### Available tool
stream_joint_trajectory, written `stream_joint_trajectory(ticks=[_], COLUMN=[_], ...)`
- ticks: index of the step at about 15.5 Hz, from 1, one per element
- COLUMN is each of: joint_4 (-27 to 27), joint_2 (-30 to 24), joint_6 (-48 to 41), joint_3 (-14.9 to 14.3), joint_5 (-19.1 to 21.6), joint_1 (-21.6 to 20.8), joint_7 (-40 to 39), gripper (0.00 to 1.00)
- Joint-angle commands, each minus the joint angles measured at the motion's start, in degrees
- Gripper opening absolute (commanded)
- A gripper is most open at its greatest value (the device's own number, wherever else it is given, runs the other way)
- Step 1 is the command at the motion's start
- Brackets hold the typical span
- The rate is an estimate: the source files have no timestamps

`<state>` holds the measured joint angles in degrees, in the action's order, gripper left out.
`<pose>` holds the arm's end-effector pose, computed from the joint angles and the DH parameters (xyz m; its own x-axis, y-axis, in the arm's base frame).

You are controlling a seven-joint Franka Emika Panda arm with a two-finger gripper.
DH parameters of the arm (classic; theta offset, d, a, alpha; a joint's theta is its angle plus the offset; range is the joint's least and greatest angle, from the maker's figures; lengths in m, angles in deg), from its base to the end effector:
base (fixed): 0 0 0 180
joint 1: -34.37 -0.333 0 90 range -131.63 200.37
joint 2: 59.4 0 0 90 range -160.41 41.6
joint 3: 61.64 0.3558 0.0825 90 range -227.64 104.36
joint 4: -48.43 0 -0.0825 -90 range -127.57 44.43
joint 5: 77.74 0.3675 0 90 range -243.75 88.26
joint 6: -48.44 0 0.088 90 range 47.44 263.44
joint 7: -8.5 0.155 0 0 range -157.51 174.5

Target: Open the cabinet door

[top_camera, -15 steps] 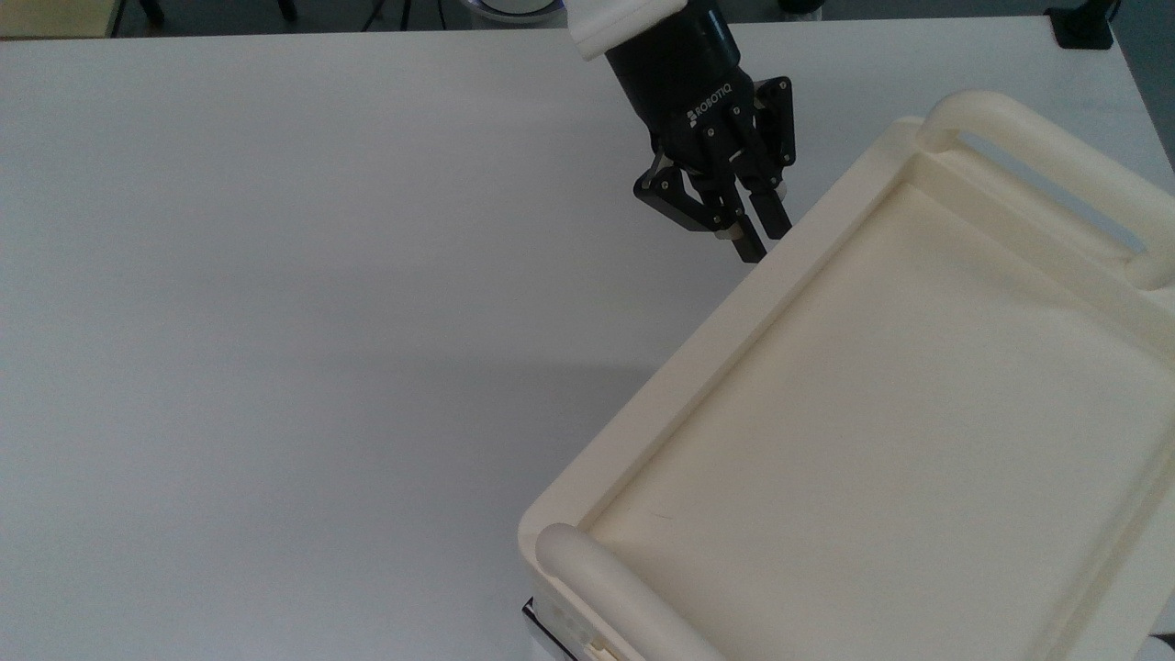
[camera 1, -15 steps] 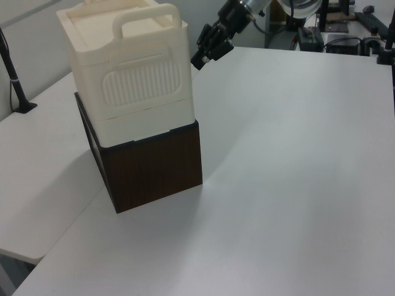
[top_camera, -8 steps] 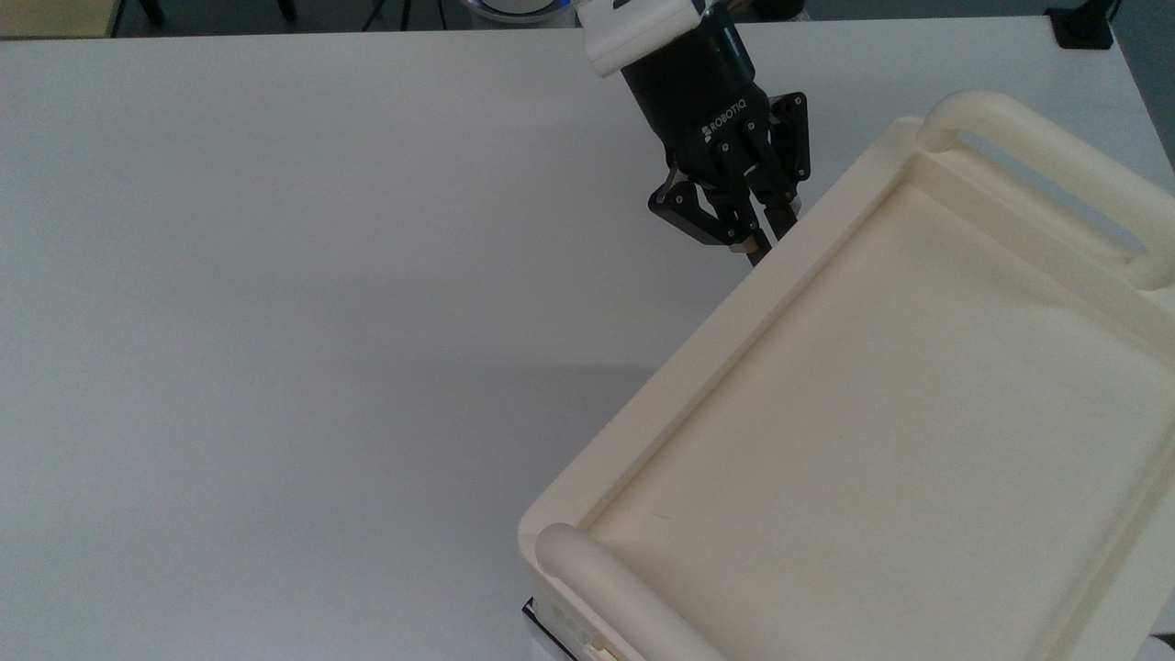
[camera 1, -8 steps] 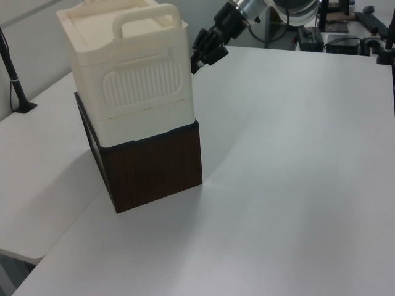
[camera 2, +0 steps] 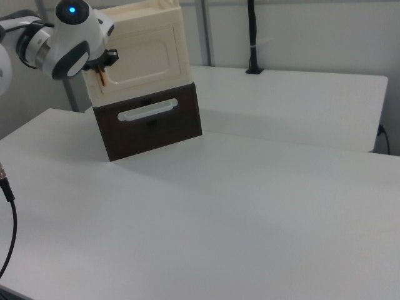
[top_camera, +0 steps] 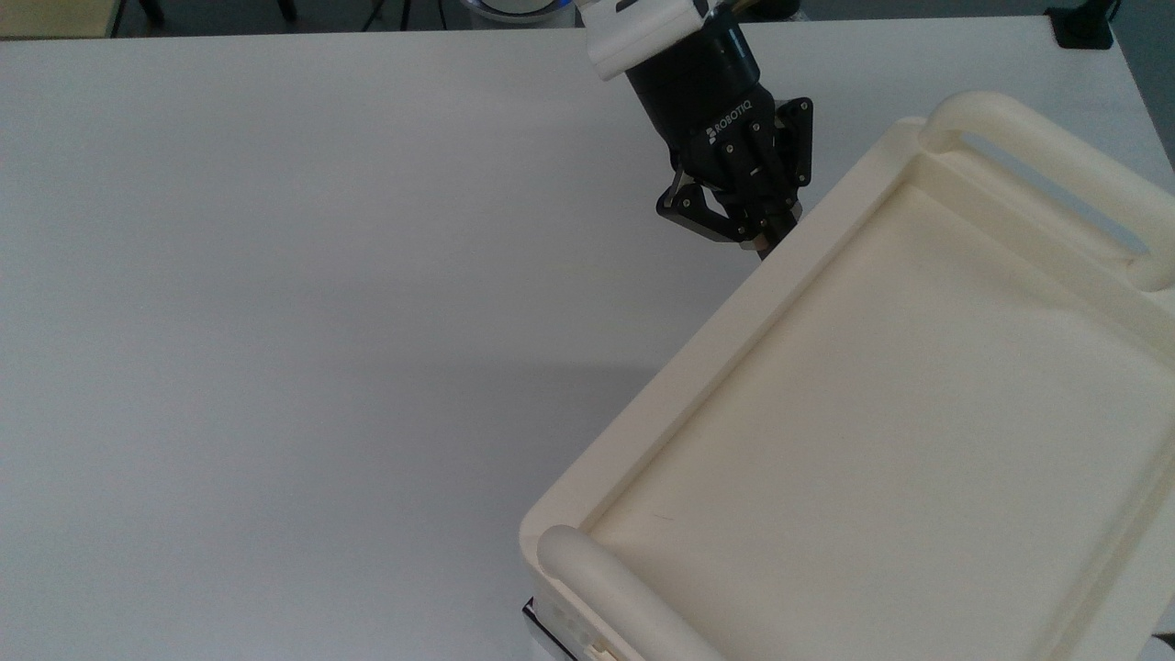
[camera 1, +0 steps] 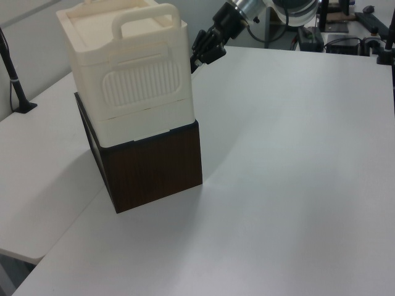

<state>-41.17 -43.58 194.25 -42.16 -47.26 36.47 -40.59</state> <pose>0.6912 0.1908 0.5860 0.4572 0.4593 0.7616 0.6981 -0.7159 0.0127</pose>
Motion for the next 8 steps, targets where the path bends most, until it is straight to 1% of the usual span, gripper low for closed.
stream_joint_trajectory(ticks=[1, 5, 8], joint_4=[0.65, 0.13, -1.28], joint_2=[0.53, -0.26, -1.23], joint_6=[1.23, 0.62, 0.36], joint_3=[1.0, 1.0, 1.0], joint_5=[0.63, 0.63, 0.63], joint_1=[0.01, 0.45, 1.5], joint_7=[1.19, 1.19, 1.19], gripper=[0.0, 0.0, 0.0])
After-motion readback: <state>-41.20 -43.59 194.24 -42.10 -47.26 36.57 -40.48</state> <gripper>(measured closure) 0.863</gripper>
